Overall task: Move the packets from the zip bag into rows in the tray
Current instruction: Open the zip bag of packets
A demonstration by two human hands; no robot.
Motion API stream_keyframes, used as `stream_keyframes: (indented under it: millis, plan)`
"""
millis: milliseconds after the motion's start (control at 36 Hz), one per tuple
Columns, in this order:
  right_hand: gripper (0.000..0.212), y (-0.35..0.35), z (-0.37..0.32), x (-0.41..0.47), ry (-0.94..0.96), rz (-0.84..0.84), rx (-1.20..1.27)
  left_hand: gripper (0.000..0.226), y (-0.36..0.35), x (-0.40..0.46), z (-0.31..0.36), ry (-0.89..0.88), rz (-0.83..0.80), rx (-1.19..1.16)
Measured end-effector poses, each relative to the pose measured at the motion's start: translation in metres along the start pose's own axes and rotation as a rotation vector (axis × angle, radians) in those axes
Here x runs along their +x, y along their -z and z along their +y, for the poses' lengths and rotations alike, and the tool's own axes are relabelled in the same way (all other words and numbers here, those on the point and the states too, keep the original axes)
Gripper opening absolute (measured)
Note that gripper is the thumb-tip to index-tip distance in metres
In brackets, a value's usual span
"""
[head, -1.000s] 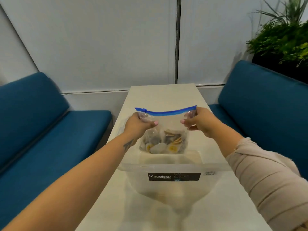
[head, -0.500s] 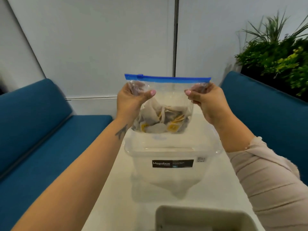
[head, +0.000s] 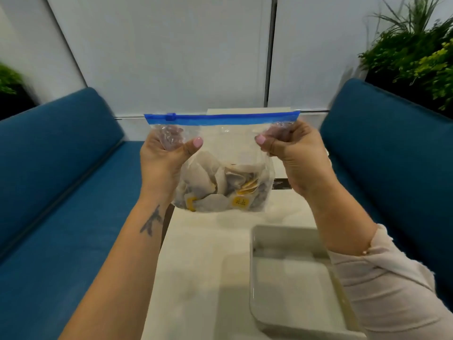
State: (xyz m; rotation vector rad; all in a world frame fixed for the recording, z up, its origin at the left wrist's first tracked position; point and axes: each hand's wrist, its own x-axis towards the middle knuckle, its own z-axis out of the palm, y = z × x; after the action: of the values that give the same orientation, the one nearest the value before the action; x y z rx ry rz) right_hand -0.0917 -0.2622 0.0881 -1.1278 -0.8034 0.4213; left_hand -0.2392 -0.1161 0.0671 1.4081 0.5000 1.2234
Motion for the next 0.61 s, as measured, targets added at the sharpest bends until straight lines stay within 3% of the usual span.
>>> stream_keyframes:
  millis: [111, 222, 611]
  plan:
    - [0.025, -0.013, 0.026, -0.031, -0.084, -0.028, -0.016, 0.054, 0.034, -0.032, -0.012, 0.081, 0.026, 0.025]
    - [0.028, -0.024, 0.053, -0.06, -0.163, -0.025, -0.035, 0.037, 0.058, -0.063, -0.028, 0.162, 0.039, 0.009]
    - [0.025, -0.02, 0.13, -0.114, -0.518, -0.023, -0.26, 0.029, 0.105, -0.121, -0.101, 0.482, 0.051, 0.141]
